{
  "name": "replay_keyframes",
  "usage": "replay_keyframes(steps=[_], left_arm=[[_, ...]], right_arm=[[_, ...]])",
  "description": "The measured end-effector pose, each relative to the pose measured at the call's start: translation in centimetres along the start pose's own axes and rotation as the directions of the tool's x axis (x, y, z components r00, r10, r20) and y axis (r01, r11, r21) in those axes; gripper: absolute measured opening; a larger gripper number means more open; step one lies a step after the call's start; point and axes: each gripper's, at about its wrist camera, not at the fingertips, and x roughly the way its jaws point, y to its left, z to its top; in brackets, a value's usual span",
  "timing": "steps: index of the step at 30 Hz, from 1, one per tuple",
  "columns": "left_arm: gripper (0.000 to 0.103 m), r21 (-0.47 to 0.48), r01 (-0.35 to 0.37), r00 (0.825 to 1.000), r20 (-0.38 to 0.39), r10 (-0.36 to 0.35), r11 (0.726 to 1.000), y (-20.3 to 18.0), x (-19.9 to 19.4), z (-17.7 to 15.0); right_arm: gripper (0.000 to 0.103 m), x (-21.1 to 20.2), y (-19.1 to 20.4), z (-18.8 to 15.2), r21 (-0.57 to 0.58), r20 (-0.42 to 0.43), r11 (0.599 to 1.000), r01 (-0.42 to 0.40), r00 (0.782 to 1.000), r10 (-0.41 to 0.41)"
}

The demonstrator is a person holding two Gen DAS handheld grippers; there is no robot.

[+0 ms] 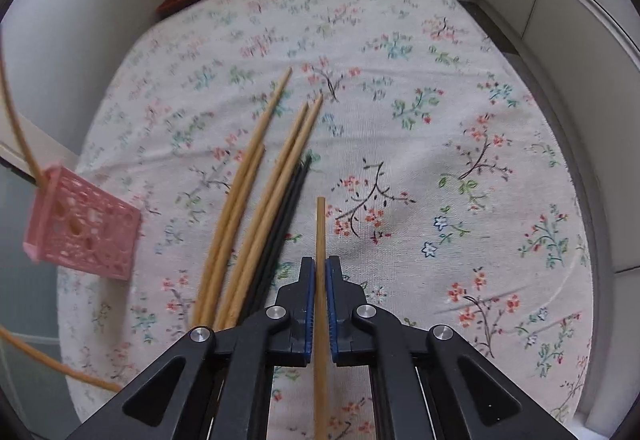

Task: Organize utensils
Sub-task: 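Lift the chopstick upright with the left gripper and carry it over the basket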

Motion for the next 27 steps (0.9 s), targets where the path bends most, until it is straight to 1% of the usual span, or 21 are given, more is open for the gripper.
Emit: replay_keyframes(steps=[4,9,14,16,20,21,22,24,25,27], left_arm=[[0.006,-0.001,0.0,1.0,0.028,0.0,1.0,0.1,-0.8,0.1],[0.006,-0.009,-0.005,0.997,0.072,0.005,1.0,0.2,-1.9,0.2],[0.006,-0.031,-0.006,0.99,0.143,0.011,0.999,0.7,-3.6,0.6],[0.005,-0.04,-0.008,0.985,0.171,0.014,0.999,0.9,-4.2,0.8],[0.006,-0.068,0.008,0.966,0.26,0.01,0.998,1.6,-5.9,1.3],[0.006,-0.078,0.015,0.956,0.292,0.009,0.997,1.8,-6.4,1.5],[0.006,-0.087,0.021,0.943,0.334,0.01,0.996,2.0,-7.1,1.6],[0.006,-0.097,0.022,0.923,0.384,0.017,0.995,2.2,-7.9,1.8],[0.006,-0.101,0.018,0.911,0.413,0.025,0.995,2.3,-8.4,1.9],[0.006,-0.104,0.0,0.899,0.435,0.046,0.995,2.4,-8.5,2.1]], right_arm=[[0.006,-4.2,-0.7,-0.6,-0.004,0.089,0.999,-0.049,0.995,0.049],[0.006,-9.0,-0.3,-0.9,-0.027,0.198,0.996,-0.079,0.977,0.083],[0.006,-13.9,0.7,-2.2,-0.08,0.312,0.992,-0.093,0.943,0.114],[0.006,-15.8,1.0,-2.7,-0.094,0.363,0.991,-0.099,0.923,0.127],[0.006,-18.5,1.7,-3.1,-0.115,0.442,0.987,-0.112,0.884,0.152],[0.006,-19.0,1.9,-3.1,-0.119,0.456,0.986,-0.117,0.876,0.159],[0.006,-19.4,2.2,-3.1,-0.123,0.469,0.985,-0.12,0.868,0.165],[0.006,-20.2,2.7,-3.0,-0.136,0.493,0.983,-0.125,0.852,0.176],[0.006,-20.5,2.9,-3.0,-0.141,0.502,0.982,-0.125,0.846,0.18],[0.006,-21.1,3.2,-3.1,-0.151,0.514,0.98,-0.128,0.837,0.189]])
